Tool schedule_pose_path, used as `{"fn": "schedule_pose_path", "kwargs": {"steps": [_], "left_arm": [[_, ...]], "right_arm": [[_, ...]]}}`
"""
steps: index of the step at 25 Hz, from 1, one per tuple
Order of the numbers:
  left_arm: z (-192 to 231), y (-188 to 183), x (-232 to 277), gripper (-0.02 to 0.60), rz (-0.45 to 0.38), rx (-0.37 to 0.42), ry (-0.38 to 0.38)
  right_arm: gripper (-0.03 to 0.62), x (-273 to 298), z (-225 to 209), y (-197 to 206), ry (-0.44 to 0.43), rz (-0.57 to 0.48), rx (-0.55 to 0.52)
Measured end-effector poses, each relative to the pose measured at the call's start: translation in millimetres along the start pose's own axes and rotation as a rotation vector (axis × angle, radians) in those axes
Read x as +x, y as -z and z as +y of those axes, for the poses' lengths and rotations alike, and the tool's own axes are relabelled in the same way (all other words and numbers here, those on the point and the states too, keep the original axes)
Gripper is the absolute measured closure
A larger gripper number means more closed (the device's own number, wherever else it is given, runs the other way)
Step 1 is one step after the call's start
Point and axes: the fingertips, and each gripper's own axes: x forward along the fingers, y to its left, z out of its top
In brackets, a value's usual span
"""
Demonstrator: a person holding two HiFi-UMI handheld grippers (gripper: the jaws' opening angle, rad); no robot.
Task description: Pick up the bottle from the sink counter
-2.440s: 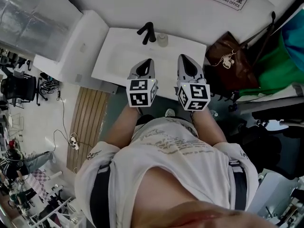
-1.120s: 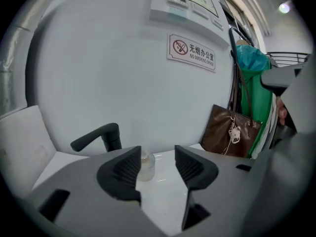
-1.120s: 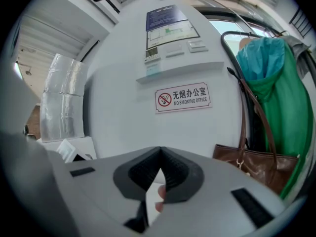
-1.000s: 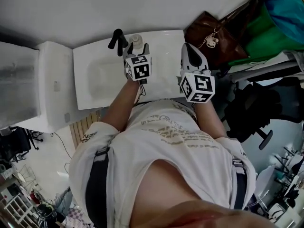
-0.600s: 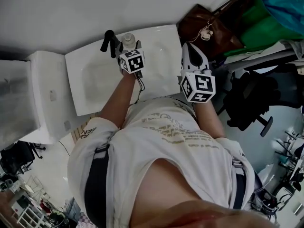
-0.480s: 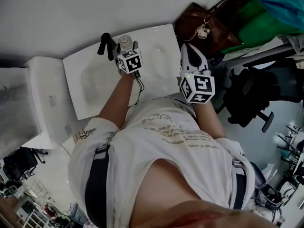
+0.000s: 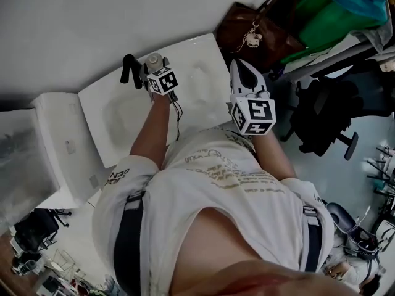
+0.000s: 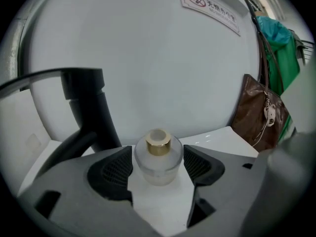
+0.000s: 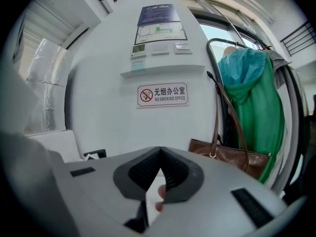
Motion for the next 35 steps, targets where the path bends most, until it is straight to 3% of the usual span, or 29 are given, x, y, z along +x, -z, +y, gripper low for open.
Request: {"fn": "schedule_pose_path", "kwargs": {"steps": [10,15,20,28,35], "left_arm": [[1.7,13.5,21.1,0.249,0.058,-0.022,0.021],[-1.8,15.0,17.6,0.249,0.080,0.016,0.063],[-18.7,9.9,-0.1,0.249,0.030,0.051,0.123],[-41.1,-30.9,-33.8,0.249,-0.073,0.107,0.206],[-47.3,-54.1,-75.5,0.249,-0.090,0.091,0.252]], "right_arm": [[0.572,-2.3,-5.4,3.4,0.014,0.013,-0.008],[0.572,-1.8,-7.9,3.0,0.018,0.012,-0.001],[0.572,0.4,-5.7,0.6,0.003,0.004,0.001],[0.572,1.5,0.9,-1.0,-0.030,-0.009,0.011],[0.572,1.3,6.5,-1.3,-0.062,-0.022,0.028]]}}
